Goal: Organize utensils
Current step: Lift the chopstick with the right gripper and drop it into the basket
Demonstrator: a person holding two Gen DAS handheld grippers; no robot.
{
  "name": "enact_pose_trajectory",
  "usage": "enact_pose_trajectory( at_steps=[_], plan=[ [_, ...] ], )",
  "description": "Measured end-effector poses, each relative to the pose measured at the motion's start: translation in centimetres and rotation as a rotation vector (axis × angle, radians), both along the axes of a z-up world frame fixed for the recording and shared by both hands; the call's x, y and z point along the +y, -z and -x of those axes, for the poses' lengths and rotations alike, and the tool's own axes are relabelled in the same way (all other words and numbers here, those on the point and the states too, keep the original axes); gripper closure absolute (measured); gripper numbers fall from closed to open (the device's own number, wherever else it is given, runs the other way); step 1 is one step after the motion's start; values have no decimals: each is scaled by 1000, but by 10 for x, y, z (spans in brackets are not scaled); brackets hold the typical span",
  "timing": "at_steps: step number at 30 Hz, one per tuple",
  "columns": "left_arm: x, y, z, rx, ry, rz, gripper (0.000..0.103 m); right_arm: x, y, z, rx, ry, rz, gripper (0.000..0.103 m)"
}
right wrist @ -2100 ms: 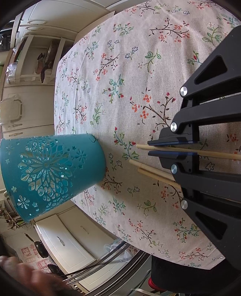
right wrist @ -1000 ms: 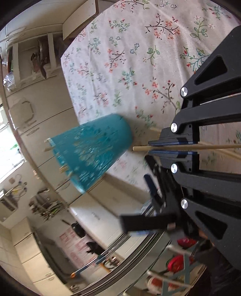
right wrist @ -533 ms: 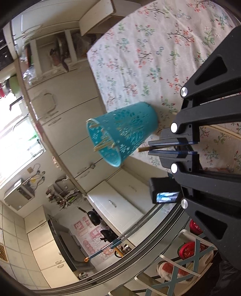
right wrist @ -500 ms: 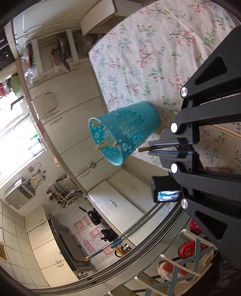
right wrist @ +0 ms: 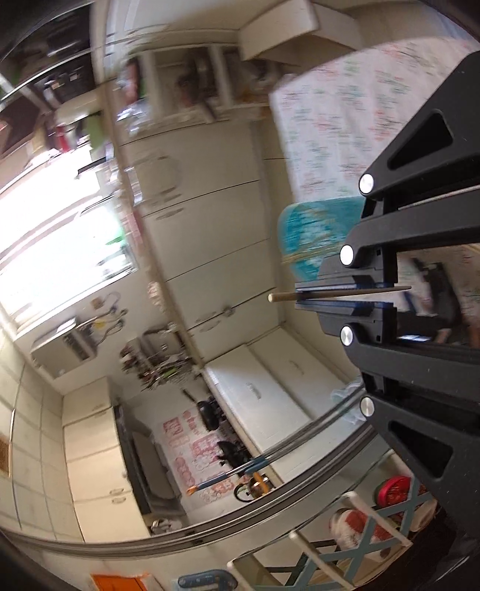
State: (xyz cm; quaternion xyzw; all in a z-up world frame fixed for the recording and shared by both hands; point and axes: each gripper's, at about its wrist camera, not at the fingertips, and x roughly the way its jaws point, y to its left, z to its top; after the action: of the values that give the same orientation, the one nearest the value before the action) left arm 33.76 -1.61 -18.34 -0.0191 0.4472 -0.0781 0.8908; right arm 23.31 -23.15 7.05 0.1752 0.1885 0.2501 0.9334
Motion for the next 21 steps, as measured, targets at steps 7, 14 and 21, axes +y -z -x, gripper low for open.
enact_pose_trajectory(
  at_steps=[7, 14, 21],
  plan=[
    [-4, 1, -1, 3, 13, -14, 34, 24, -20, -39, -83, 65, 67, 98],
    [-6, 1, 0, 4, 15, -27, 32, 60, 58, -98, 74, 120, 234, 98],
    [-6, 1, -1, 5, 16, -30, 31, 59, 84, -88, 122, 121, 236, 79]
  ],
)
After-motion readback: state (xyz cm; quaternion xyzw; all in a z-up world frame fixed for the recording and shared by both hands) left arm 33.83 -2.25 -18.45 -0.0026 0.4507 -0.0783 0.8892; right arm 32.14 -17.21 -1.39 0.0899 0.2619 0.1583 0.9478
